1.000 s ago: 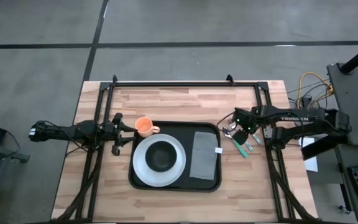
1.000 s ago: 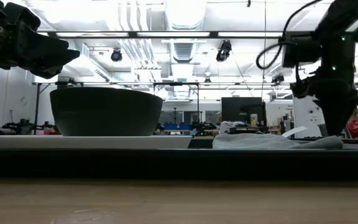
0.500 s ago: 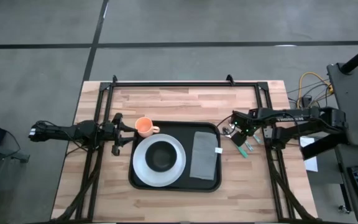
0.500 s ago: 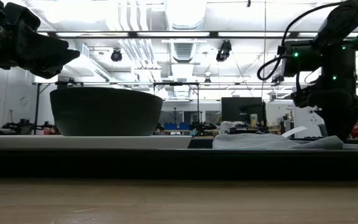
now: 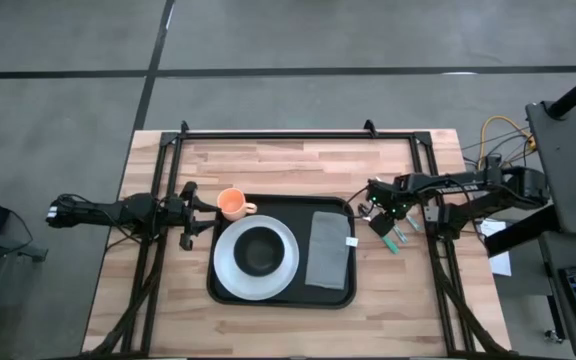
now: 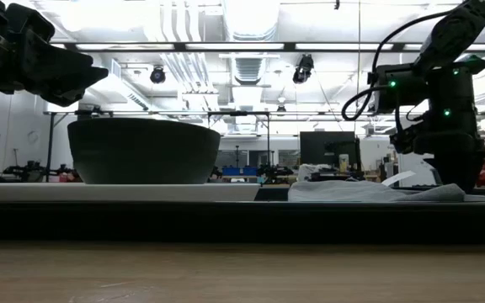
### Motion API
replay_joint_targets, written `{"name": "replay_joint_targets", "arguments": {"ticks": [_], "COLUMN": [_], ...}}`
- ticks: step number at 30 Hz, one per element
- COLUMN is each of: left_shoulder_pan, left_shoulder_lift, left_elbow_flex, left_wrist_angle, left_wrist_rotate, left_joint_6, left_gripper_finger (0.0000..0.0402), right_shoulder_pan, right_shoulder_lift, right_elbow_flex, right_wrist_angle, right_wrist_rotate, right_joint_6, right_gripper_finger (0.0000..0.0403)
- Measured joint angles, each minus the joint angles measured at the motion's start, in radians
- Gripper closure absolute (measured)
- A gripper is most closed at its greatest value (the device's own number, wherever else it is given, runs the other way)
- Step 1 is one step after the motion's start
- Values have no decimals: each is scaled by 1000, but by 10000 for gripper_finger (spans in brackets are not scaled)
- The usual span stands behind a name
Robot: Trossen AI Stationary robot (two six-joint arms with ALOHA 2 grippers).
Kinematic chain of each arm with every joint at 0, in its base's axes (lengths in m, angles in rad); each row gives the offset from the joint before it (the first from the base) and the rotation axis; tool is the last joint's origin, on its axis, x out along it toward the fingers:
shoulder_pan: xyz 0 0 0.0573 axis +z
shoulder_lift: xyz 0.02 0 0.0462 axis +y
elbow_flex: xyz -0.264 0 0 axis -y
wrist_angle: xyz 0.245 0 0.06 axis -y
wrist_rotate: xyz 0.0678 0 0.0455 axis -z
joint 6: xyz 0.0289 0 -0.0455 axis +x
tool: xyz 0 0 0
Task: Set up tray
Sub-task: Put the blue fork on top of the grey napkin
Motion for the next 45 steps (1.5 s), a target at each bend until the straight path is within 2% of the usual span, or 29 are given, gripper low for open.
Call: {"name": "replay_joint_targets", "arguments": {"ticks": [5,13,15,26,45], "left_shoulder_pan": [0,0,0,0,0], "left_shoulder_lift": [0,0,0,0,0], "left_elbow_flex": [0,0,0,0,0], "left_wrist_angle": [0,0,0,0,0], "left_wrist_rotate": [0,0,0,0,0], "left_joint_6": [0,0,0,0,0], "left_gripper_finger": [256,256,256,256,256], "right_shoulder_pan": [10,14,14,14,14], "right_shoulder_lift": [-44,-58,-58,-57,-61], "right_elbow_flex": [-8,-9,-9,7,121], "right_wrist_angle": [17,28,27,9,-149], "right_wrist_rotate": [4,1,0,-17,-25], "right_joint_6": [0,-15,-20,-12,28], "right_gripper_finger": [255,367,383,388,390]}}
